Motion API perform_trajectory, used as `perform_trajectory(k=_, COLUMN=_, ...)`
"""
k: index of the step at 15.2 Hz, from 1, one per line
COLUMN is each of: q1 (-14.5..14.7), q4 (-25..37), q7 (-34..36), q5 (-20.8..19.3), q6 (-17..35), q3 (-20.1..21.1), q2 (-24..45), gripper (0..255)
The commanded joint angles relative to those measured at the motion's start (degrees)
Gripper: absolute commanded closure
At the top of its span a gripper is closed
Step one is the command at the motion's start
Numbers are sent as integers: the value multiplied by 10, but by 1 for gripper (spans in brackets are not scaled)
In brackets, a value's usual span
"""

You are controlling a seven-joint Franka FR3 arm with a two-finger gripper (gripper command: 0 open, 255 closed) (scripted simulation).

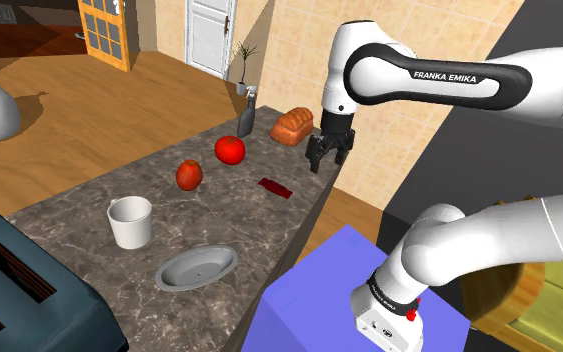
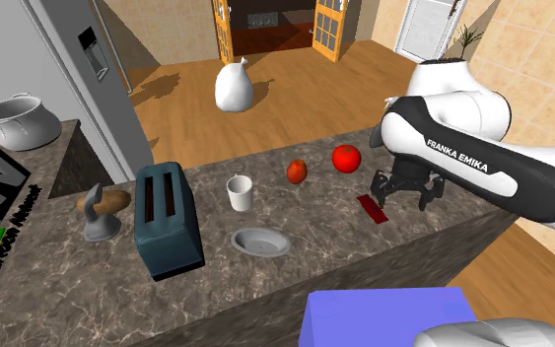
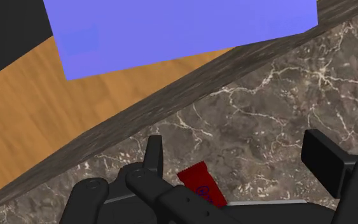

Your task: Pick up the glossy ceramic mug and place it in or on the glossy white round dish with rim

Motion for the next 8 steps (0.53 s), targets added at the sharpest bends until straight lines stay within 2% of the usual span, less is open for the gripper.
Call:
perform_trajectory(k=1, q1=10, q4=9, q7=22, q5=18, q6=23, q3=19, q2=27, gripper=0)
perform_trajectory(k=8, q1=35, q4=51, q7=86, q5=55, q6=105, q3=75, q2=134, gripper=0)
